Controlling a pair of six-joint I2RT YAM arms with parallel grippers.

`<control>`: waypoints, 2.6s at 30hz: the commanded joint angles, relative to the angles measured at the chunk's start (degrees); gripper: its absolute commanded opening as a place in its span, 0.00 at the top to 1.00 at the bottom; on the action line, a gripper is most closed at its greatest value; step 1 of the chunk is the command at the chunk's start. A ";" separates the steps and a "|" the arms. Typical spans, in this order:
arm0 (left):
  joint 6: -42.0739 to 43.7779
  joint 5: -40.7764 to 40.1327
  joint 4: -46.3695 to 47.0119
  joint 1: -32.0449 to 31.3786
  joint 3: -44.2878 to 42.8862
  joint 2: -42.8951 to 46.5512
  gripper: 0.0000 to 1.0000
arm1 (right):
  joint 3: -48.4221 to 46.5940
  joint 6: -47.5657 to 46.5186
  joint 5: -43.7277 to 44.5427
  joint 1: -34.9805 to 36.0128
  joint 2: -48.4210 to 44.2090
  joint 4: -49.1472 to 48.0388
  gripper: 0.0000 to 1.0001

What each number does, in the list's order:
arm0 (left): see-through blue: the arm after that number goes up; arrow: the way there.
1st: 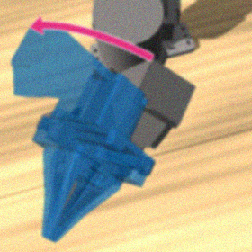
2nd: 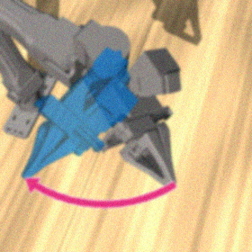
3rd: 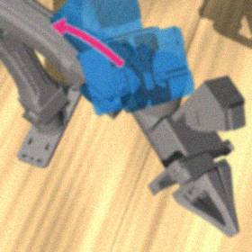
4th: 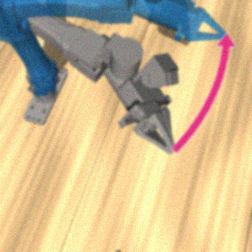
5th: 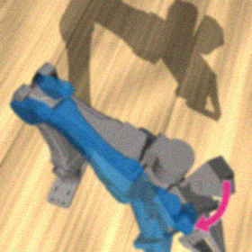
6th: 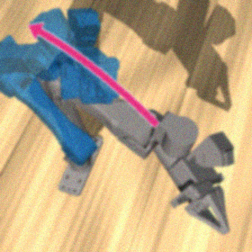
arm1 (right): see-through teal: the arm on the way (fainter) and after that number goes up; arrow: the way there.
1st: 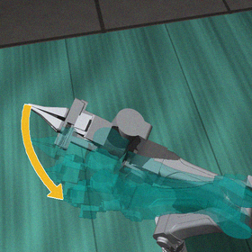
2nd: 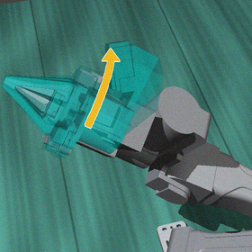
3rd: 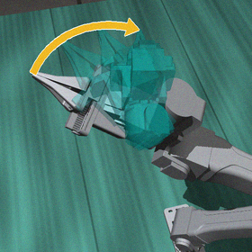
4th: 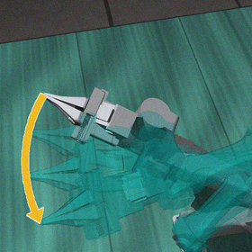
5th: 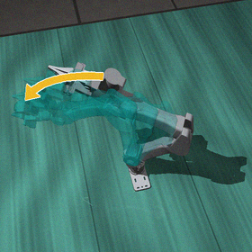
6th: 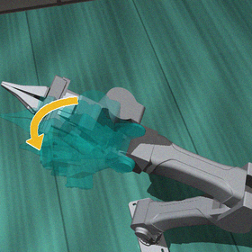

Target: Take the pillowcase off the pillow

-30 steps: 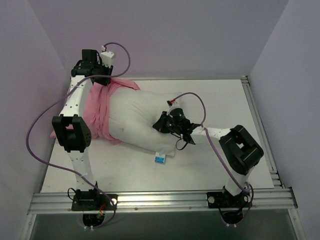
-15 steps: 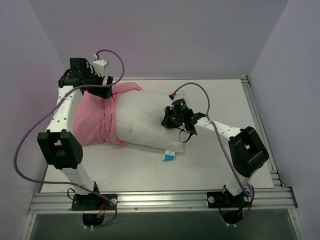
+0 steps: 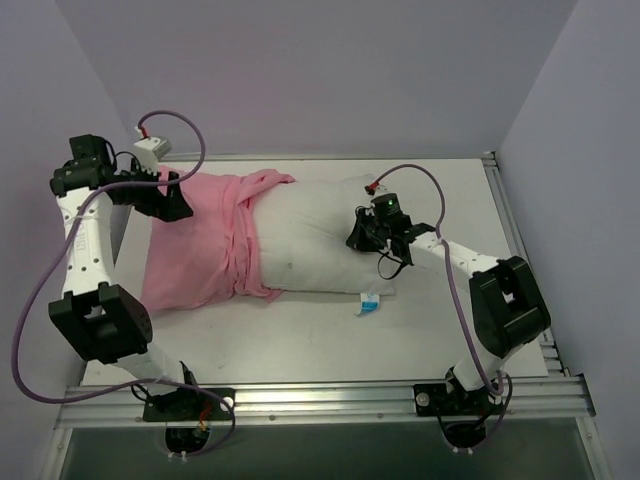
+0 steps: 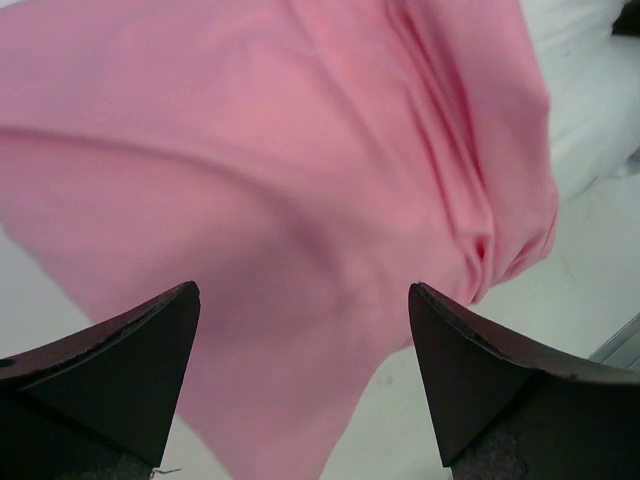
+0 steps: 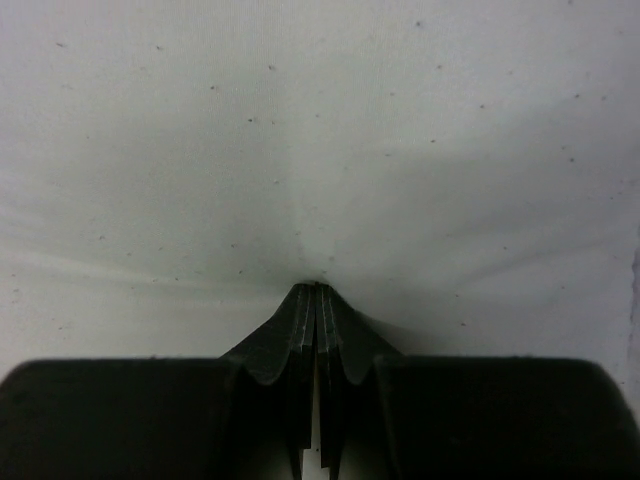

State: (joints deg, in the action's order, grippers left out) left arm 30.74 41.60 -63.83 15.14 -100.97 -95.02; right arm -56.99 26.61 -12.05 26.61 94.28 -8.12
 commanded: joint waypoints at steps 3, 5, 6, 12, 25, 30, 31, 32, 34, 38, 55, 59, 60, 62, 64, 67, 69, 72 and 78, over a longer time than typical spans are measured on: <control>16.86 -5.03 -15.44 7.62 7.76 6.86 0.06 | 2.06 -4.90 4.23 -3.58 1.96 12.07 1.00; 20.04 -8.71 -15.88 10.87 12.44 10.11 0.06 | 1.45 -5.08 3.88 -3.85 2.31 11.99 1.00; 22.76 -13.35 -15.10 11.84 15.07 11.25 0.06 | 1.18 -5.16 3.62 -3.85 2.49 11.99 1.00; 31.30 -23.77 -4.65 14.83 36.35 18.81 0.06 | 0.22 -5.52 3.09 -4.11 3.45 11.99 1.00; 21.12 -22.89 19.89 16.15 51.48 22.06 0.18 | -1.37 -5.96 4.32 -4.11 3.81 14.18 1.00; 23.65 -24.71 14.71 16.24 51.75 22.52 0.86 | -1.46 -5.60 4.41 -4.20 3.54 14.18 1.00; 23.92 -25.34 14.35 16.50 51.84 21.90 0.96 | -1.54 -5.60 4.49 -4.20 3.54 14.01 1.00; 24.45 -25.69 13.74 17.90 51.75 21.55 0.98 | -1.54 -5.60 4.50 -4.20 3.72 13.92 1.00; 25.42 -25.00 13.56 20.45 51.14 21.02 0.98 | -1.98 -5.60 4.50 -4.20 4.24 14.01 1.00; 25.07 -25.34 14.35 29.06 43.26 21.37 0.98 | -2.07 -6.30 5.28 -4.99 6.09 14.10 1.00; 23.41 -13.05 6.97 20.56 26.86 30.16 0.98 | -11.63 -10.96 11.69 -6.75 0.49 22.60 1.00; 18.84 -12.25 8.63 17.21 28.64 28.41 0.98 | -25.33 -13.33 19.95 -2.37 -2.35 31.47 1.00; 17.78 -12.25 8.72 16.60 28.55 28.05 0.98 | -31.28 -13.95 20.92 0.34 -1.91 32.63 1.00; 17.16 -12.16 8.90 16.24 28.20 27.61 0.98 | -36.41 -15.53 19.71 3.26 0.63 34.57 1.00; 16.81 -12.07 8.81 15.89 28.02 27.87 0.98 | -43.25 -16.59 18.91 7.03 4.39 35.62 1.00; 16.98 -11.90 8.38 15.63 28.46 28.49 0.98 | -49.42 -18.51 17.25 11.43 9.67 35.20 0.93; 17.33 -11.37 7.50 15.28 28.90 28.66 0.98 | -52.42 -19.05 14.87 13.02 12.84 34.23 0.89; 16.72 -10.85 7.14 14.40 30.48 29.02 0.98 | -59.62 -18.00 15.13 14.17 21.45 36.15 0.92; 12.34 -10.05 7.76 12.29 31.45 29.45 0.98 | -57.38 -15.54 16.10 14.17 40.97 42.40 1.00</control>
State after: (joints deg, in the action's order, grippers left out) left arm 46.41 27.77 -57.23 28.42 -68.47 -67.55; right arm -119.55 10.00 3.16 41.41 128.40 23.64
